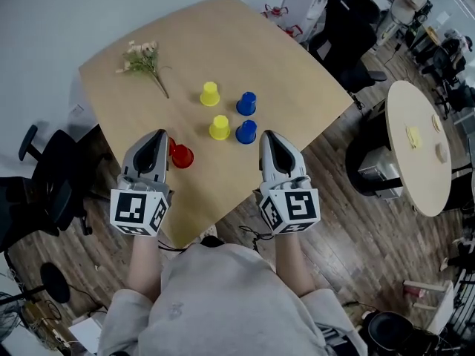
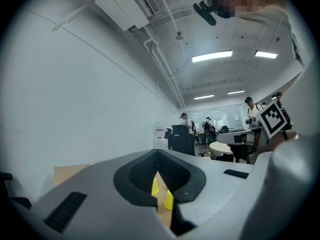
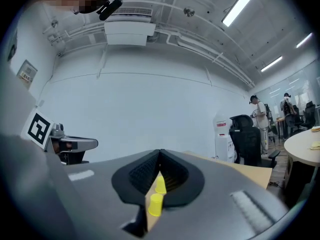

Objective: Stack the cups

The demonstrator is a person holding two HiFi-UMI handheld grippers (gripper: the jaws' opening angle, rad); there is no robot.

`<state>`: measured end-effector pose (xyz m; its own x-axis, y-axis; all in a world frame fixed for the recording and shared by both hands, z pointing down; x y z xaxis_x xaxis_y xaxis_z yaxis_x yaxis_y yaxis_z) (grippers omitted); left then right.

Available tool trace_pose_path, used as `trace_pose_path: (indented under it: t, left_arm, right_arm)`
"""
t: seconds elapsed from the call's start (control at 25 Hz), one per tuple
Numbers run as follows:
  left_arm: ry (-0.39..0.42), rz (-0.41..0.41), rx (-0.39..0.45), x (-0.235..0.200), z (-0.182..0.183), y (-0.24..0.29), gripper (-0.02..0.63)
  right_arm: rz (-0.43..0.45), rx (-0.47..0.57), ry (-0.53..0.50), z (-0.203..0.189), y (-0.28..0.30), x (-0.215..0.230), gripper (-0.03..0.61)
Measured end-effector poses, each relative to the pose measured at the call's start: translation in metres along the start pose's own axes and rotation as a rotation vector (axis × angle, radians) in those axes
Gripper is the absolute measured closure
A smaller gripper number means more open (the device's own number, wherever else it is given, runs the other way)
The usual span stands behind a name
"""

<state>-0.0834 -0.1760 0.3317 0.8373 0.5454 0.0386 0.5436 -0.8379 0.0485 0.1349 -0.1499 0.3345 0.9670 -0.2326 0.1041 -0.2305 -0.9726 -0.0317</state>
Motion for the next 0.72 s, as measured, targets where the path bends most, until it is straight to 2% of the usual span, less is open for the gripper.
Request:
trace_pose_path:
  t: [0.36, 0.52, 0.72]
  left_arm:
    - [-0.074, -0.081, -0.169, -0.017, -0.084, 0.021, 0.604]
    - [-0.122, -0.09, -0.2, -0.021, -0.11, 0.022, 0.604]
    - [-0.137, -0.093, -0.211, -0.022, -0.118, 0.019, 0.604]
  right_arm:
    - [-0.057, -0.127, 0.017, -0.054, 0.03, -0.004, 0.566]
    - [-0.109, -0.238, 0.023, -0.093, 0.042, 0.009, 0.566]
    - [-0.163, -0.368, 0.079, -0.141, 0.049, 0.034, 0.566]
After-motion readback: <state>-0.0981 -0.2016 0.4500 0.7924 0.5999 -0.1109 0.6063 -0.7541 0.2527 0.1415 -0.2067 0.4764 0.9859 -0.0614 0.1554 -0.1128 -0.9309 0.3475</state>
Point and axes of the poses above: the fingertips, and each gripper's own axes: y forward along the fingers, x to its right, z out of its top, the point moved 1 cm from there along -y, backward along the fingers, and after that the axes turned 2 degrees about -z, right-handed, at the moved point
